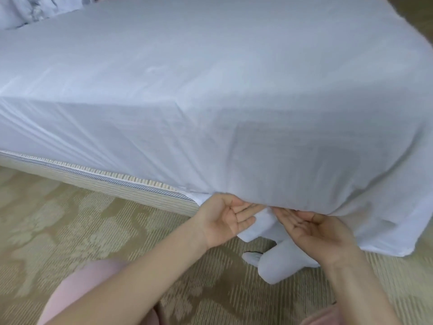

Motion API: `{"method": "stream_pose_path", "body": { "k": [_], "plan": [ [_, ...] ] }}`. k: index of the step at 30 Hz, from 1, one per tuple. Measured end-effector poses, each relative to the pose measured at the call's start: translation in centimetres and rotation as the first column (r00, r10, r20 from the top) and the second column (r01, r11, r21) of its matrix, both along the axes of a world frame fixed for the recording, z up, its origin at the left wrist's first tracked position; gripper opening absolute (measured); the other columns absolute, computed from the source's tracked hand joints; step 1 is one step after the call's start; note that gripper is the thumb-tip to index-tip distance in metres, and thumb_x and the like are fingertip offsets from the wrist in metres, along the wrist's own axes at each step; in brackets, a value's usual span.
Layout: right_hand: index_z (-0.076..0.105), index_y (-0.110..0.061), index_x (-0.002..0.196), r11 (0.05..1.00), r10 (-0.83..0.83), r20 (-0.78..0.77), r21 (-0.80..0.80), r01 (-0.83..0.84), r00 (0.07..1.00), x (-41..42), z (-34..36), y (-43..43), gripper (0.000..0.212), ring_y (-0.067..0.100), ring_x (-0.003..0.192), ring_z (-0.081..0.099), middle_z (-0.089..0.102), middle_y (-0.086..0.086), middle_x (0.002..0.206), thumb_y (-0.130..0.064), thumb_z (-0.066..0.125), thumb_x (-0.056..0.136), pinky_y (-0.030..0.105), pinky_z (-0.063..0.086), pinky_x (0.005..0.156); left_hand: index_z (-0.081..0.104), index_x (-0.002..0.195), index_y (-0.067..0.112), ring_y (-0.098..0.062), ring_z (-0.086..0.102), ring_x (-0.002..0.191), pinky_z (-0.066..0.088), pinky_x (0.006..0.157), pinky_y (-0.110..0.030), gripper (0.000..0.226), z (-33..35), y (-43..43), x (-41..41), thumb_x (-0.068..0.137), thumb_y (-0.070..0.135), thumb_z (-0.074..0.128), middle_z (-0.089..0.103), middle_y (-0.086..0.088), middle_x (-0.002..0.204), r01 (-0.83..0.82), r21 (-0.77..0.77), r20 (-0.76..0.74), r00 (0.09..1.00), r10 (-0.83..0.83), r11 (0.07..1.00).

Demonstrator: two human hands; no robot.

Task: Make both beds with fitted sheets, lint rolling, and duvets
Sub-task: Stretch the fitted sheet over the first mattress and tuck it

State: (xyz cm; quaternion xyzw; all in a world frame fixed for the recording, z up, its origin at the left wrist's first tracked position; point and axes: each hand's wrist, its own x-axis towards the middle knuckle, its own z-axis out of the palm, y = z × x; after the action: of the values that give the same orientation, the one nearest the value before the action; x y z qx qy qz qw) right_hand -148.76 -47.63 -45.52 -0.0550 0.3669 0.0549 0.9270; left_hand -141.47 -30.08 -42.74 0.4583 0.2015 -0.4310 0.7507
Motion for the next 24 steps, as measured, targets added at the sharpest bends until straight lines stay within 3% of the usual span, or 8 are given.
{"method": "stream_pose_path", "body": {
  "k": [4, 8, 11, 14, 17, 19, 21, 24],
  "plan": [
    [0.053, 0.013, 0.118, 0.972, -0.006, 0.192, -0.231, 0.051, 0.981, -0.5, -0.8, 0.0, 0.118, 0.045, 0.102, 0.063, 0.061, 0.033, 0.115, 0.018, 0.084, 0.004, 0.051, 0.057, 0.072, 0.062, 0.071, -0.006, -0.035, 0.060, 0.104, 0.042, 0.100, -0.043, 0.029, -0.1, 2.2, 0.9, 0.087, -0.002, 0.038, 0.060, -0.028, 0.119, -0.160, -0.095, -0.027, 0.987, 0.158, 0.983],
    [0.061, 0.010, 0.103, 0.825, 0.018, 0.158, -0.561, 0.074, 0.987, -0.3, -1.3, 0.5, 0.074, 0.031, 0.098, 0.069, 0.070, 0.022, 0.101, 0.004, 0.091, 0.035, 0.035, 0.059, 0.074, 0.065, 0.071, -0.003, -0.034, 0.057, 0.116, 0.040, 0.105, -0.043, 0.019, -1.5, 1.4, 1.4, 0.072, -0.012, 0.049, 0.061, -0.023, 0.116, -0.011, -0.244, 0.020, 1.000, 0.016, 0.970],
    [0.067, 0.006, 0.087, 0.492, 0.048, 0.080, -0.869, 0.046, 0.996, -0.1, -1.6, 0.3, 0.007, 0.022, 0.093, 0.070, 0.074, 0.014, 0.088, 0.006, 0.063, 0.082, 0.028, 0.057, 0.082, 0.053, 0.098, 0.002, -0.037, 0.050, 0.124, 0.045, 0.102, -0.046, 0.043, -2.7, 0.7, 2.6, 0.061, -0.020, 0.057, 0.050, -0.022, 0.129, 0.053, -0.340, 0.037, 0.998, -0.043, 0.939],
    [0.057, 0.012, 0.065, 0.010, 0.080, -0.043, -0.999, -0.044, 0.996, -0.1, -1.6, -0.5, 0.027, 0.008, 0.056, 0.056, 0.059, 0.007, 0.056, -0.002, 0.061, 0.088, 0.008, 0.043, 0.057, 0.057, 0.104, -0.002, -0.036, 0.056, 0.118, 0.041, 0.103, -0.047, 0.058, -3.4, -0.4, 3.4, 0.049, -0.021, 0.065, 0.057, -0.024, 0.123, 0.160, -0.458, 0.094, 0.987, -0.131, 0.875],
    [0.046, -0.011, 0.052, -0.476, 0.082, -0.317, -0.846, -0.243, 0.945, -0.9, -1.6, -2.3, 0.044, 0.006, 0.055, 0.051, 0.044, -0.011, 0.045, -0.012, 0.052, 0.096, 0.017, 0.034, 0.054, 0.067, 0.107, -0.004, -0.034, 0.046, 0.127, 0.028, 0.113, -0.051, 0.063, -3.7, -2.2, 2.7, 0.046, -0.019, 0.068, 0.058, -0.019, 0.123, 0.164, -0.619, 0.130, 0.986, -0.106, 0.768],
    [0.068, -0.023, 0.087, -0.769, -0.046, -0.601, -0.488, -0.412, 0.798, -1.5, -0.9, -3.0, 0.035, 0.017, 0.104, 0.061, 0.069, -0.006, 0.092, -0.027, 0.037, 0.102, 0.028, 0.040, 0.076, 0.066, 0.113, 0.002, -0.035, 0.043, 0.129, 0.023, 0.113, -0.055, 0.071, -4.4, -3.1, 2.3, 0.045, -0.021, 0.062, 0.058, -0.016, 0.124, 0.054, -0.715, 0.060, 0.998, -0.015, 0.697],
    [0.068, -0.023, 0.109, -0.869, -0.142, -0.618, -0.296, -0.397, 0.773, -1.8, -0.6, -3.0, 0.043, 0.024, 0.118, 0.055, 0.066, -0.001, 0.117, -0.034, 0.027, 0.102, 0.030, 0.038, 0.076, 0.067, 0.113, 0.004, -0.035, 0.046, 0.124, 0.024, 0.112, -0.056, 0.075, -4.8, -3.6, 2.0, 0.042, -0.020, 0.061, 0.058, -0.015, 0.122, 0.010, -0.751, 0.036, 0.999, 0.026, 0.661],
    [0.063, -0.024, 0.112, -0.879, -0.165, -0.706, -0.210, -0.427, 0.688, -2.1, -0.4, -2.7, 0.040, 0.020, 0.116, 0.054, 0.064, -0.005, 0.117, -0.032, 0.026, 0.103, 0.027, 0.028, 0.070, 0.068, 0.113, 0.005, -0.036, 0.051, 0.119, 0.032, 0.107, -0.058, 0.078, -4.8, -3.6, 2.2, 0.040, -0.022, 0.060, 0.060, -0.015, 0.121, 0.020, -0.766, 0.039, 0.999, 0.015, 0.642]
  ]
}}
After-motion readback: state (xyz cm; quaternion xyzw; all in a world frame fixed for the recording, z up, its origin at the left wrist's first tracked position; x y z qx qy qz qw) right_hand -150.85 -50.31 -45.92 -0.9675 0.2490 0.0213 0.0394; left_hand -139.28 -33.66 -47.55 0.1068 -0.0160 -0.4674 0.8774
